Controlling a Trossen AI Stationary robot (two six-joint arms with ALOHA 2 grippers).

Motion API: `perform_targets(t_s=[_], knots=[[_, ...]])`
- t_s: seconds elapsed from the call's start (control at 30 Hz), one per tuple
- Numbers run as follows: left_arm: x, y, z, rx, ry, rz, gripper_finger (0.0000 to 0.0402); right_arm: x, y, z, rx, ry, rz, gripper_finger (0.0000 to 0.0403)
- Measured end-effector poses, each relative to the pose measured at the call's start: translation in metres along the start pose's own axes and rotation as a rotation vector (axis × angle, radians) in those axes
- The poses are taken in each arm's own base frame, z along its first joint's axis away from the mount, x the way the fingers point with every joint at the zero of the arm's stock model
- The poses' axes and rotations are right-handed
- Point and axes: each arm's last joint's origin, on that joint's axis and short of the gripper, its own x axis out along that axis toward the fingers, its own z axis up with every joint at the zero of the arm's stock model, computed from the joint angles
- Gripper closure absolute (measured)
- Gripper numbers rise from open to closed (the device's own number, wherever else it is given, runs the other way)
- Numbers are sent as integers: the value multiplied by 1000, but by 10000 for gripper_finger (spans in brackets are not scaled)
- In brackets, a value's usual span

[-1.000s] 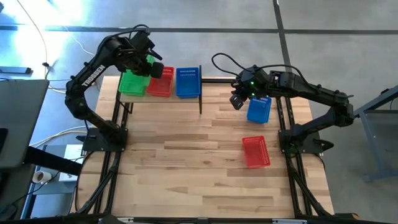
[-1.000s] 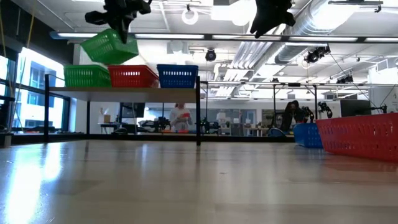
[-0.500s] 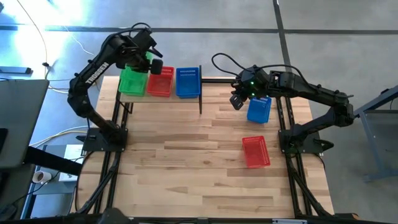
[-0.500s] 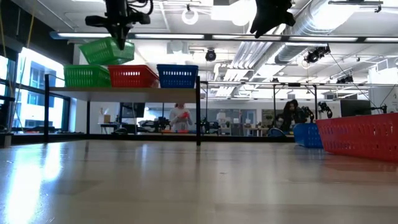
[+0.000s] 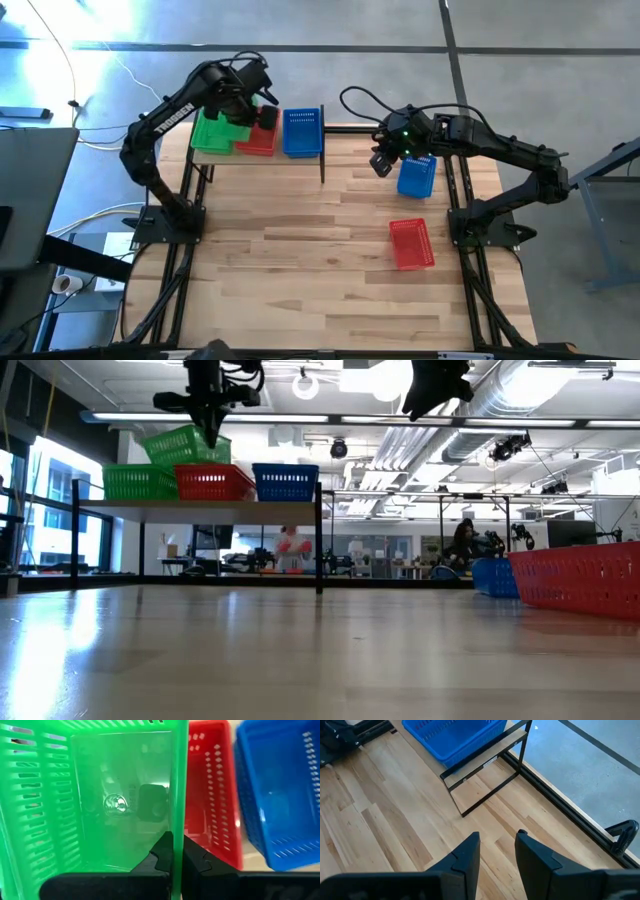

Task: Stack baskets on shelf by color
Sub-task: Stack the green basket on top of the red baskets on the shelf

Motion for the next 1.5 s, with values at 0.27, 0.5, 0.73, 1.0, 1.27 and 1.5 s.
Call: perform_targets(t_s=[0.27,0.5,0.73,1.0,1.27,1.5], knots=[[-9,-10,-14,-7,-23,-20,401,0,0,-1,-51,8,-2,293],[-35,2,-28,-64,-81,-80,401,0,-1,-2,-59,24,-7,293],[-46,14,-31,-95,-117,-97,401,0,-1,-3,-82,29,-1,293],[-44,25,-22,-118,-153,-43,401,0,-1,-3,-96,29,-1,293],[-27,26,-5,-69,-165,69,401,0,-1,-3,-108,29,0,293],[-8,18,5,-24,-99,87,401,0,-1,-3,-107,29,0,293]])
